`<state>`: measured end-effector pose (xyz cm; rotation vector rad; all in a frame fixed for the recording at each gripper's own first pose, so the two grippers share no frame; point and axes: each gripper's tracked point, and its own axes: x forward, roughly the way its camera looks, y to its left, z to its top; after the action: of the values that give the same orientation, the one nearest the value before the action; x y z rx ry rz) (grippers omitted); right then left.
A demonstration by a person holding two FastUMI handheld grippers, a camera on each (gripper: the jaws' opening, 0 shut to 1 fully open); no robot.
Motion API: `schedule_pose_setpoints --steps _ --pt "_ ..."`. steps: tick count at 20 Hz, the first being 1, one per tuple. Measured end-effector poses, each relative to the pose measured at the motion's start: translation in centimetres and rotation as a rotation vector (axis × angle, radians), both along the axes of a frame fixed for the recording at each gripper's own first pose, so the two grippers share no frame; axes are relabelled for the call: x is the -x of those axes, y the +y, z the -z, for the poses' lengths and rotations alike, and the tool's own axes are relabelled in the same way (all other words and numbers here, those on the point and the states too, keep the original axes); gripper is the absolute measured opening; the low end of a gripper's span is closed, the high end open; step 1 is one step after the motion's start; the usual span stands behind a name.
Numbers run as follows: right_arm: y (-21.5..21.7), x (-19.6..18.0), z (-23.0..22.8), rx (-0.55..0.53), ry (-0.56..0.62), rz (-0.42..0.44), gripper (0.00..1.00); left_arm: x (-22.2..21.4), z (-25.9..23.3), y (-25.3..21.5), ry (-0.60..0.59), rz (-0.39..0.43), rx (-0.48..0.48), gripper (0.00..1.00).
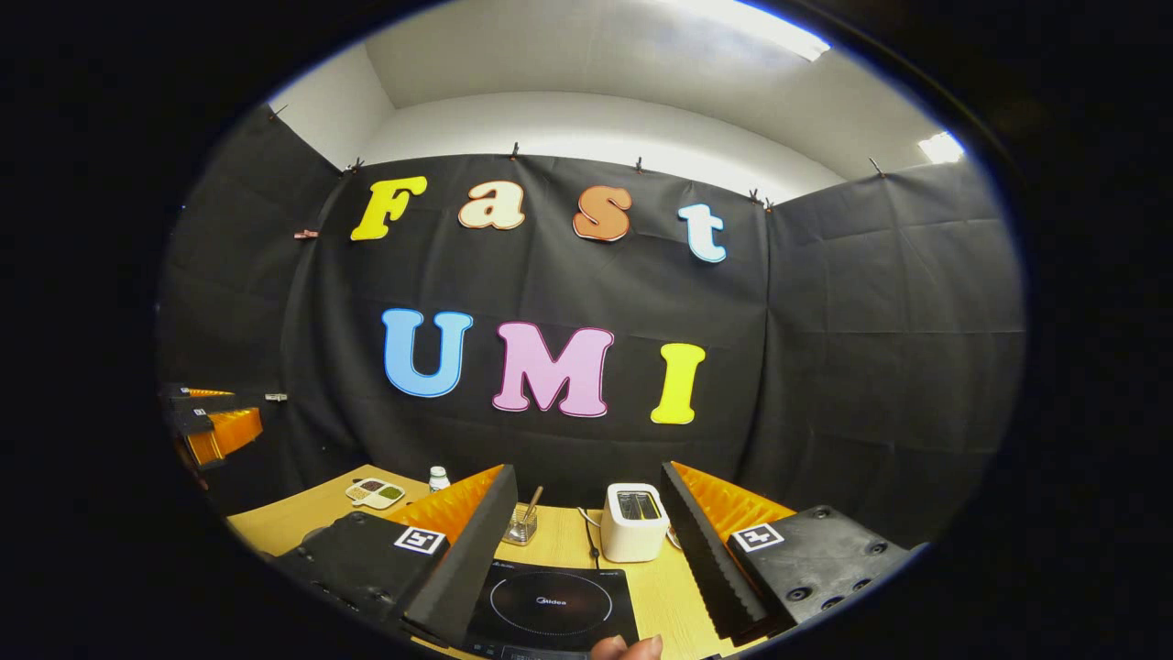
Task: First push the handle of the pot to place it horizontally, then grasp the pot with both hands and set it on the induction cooktop.
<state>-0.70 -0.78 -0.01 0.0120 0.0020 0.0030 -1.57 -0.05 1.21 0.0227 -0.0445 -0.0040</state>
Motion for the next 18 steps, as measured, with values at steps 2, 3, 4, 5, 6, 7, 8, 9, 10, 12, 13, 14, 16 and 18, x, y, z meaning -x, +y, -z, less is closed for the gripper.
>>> schedule_pose_setpoints --steps 2,3,4,5,6,7,8,9,10,12,13,14,16,18 --pt "-0.2 0.0 -0.1 -0.007 -0.004 0.005 0.97 -0.1 -0.1 0.1 -0.002 0.005 -0.007 0.3" --pt "-0.3 0.0 -0.1 -0.008 -0.002 0.007 0.97 0.2 -0.2 -0.3 -0.004 0.02 -0.001 0.14" --pt "-0.4 0.0 0.0 -0.008 -0.001 0.009 0.97 0.4 -0.1 -0.7 0.001 0.04 0.006 0.06" --pt "-0.5 -0.1 0.1 -0.007 0.001 0.011 0.97 0.2 0.3 -1.0 0.013 0.058 0.011 0.05" --pt "-0.5 -0.2 0.1 -0.006 0.002 0.013 0.97 0.2 0.7 -1.2 0.031 0.074 0.007 0.07" --pt "-0.6 -0.2 0.1 -0.007 0.003 0.015 0.97 0.2 1.1 -1.3 0.045 0.086 -0.001 0.05" --pt "-0.6 -0.2 0.2 -0.009 0.005 0.017 0.97 0.1 1.4 -1.4 0.063 0.102 -0.007 0.05" --pt "-0.7 -0.1 0.2 -0.01 0.005 0.02 0.97 0.1 2.0 -1.9 0.088 0.131 -0.013 0.05" --pt "-0.8 -0.2 0.3 -0.01 0.005 0.02 0.97 0.2 2.7 -2.3 0.116 0.155 -0.015 0.05" --pt "-0.7 -0.2 0.4 -0.008 0.006 0.022 0.97 0.5 4.3 -2.3 0.182 0.176 -0.006 0.05" --pt "-0.8 -0.2 0.4 -0.008 0.005 0.023 0.97 0.5 5.1 -2.3 0.211 0.181 0.005 0.05" --pt "-0.9 -0.2 0.3 -0.008 0.005 0.025 0.97 0.5 5.8 -2.2 0.237 0.186 0.016 0.05" --pt "-1.0 -0.1 0.3 -0.008 -0.001 0.026 0.97 0.6 7.4 -2.2 0.288 0.198 0.025 0.05" --pt "-1.2 -0.2 0.1 -0.009 -0.005 0.031 0.97 1.1 9.4 -2.2 0.358 0.228 0.02 0.05"
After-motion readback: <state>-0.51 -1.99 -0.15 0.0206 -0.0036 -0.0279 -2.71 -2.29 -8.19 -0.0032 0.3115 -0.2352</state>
